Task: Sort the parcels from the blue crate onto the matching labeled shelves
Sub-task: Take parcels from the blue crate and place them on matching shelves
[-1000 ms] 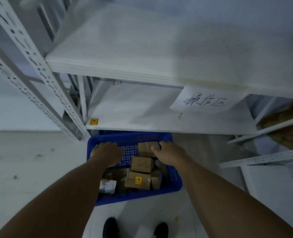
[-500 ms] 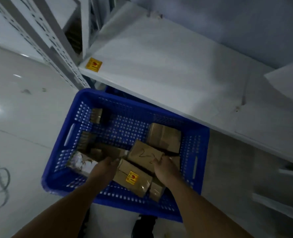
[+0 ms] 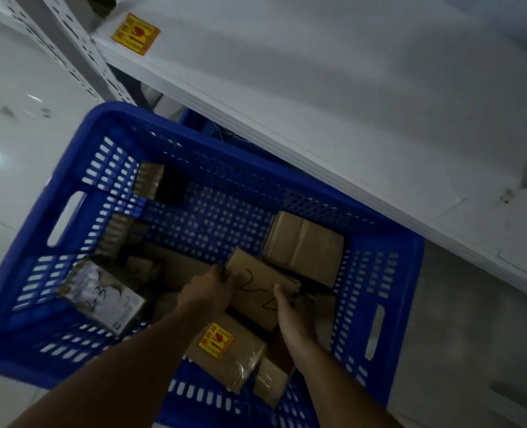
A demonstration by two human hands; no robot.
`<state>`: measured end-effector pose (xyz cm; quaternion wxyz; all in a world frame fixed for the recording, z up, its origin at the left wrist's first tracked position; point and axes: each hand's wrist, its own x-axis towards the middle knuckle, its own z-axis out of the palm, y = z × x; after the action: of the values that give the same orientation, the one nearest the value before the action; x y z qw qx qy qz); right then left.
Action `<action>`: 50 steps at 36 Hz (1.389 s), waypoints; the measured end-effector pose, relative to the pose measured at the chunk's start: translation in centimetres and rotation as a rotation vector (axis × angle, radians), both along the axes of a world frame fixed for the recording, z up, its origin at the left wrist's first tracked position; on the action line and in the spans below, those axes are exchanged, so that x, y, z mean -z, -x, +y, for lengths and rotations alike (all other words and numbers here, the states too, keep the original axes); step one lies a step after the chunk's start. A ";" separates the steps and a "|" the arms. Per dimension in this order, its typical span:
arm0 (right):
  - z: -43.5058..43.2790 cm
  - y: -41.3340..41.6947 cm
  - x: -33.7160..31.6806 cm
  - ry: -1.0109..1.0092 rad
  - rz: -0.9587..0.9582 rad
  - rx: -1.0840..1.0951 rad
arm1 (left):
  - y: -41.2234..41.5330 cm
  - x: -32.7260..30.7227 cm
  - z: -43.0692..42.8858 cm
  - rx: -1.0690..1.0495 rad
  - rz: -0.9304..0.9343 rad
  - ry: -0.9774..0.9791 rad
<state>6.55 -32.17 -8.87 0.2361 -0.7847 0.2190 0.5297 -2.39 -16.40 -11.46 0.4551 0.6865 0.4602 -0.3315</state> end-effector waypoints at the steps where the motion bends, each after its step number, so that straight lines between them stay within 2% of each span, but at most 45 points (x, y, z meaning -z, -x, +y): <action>1: 0.2 0.1 0.1 -0.007 -0.001 0.004 | 0.0 0.2 0.0 0.031 0.001 -0.023; 6: 1.0 0.7 -0.2 -0.021 -0.048 0.089 | -0.1 -0.6 0.2 -0.023 -0.006 -0.014; 11: 1.5 0.9 -1.7 -0.106 -0.110 0.305 | -1.2 -3.2 0.6 -0.253 -0.214 0.031; 18: 2.2 -1.6 -7.0 -0.275 -0.159 0.556 | -3.7 -9.6 2.8 -0.628 -0.279 0.362; 23: 1.8 -3.7 -13.0 -0.416 -0.174 0.667 | -5.6 -15.0 3.1 -0.625 -0.303 0.457; 32: -3.6 -6.5 -29.0 -0.517 -0.314 0.698 | -10.6 -29.5 1.5 -0.355 -0.425 0.551; 40: -12.0 -3.4 -47.0 -0.550 -0.471 0.782 | -13.7 -46.5 -3.4 0.017 -0.505 0.696; 44: -17.4 0.5 -56.9 -0.558 -0.633 0.840 | -13.9 -56.9 -8.5 0.229 -0.586 0.757; 50: -25.7 8.7 -73.0 -0.505 -0.978 0.967 | -12.3 -73.2 -18.8 0.569 -0.754 0.882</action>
<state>-2.14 -57.87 64.14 0.6881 -0.6688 0.2815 -0.0100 9.90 -35.24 61.75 0.7191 0.5996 -0.1106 -0.3333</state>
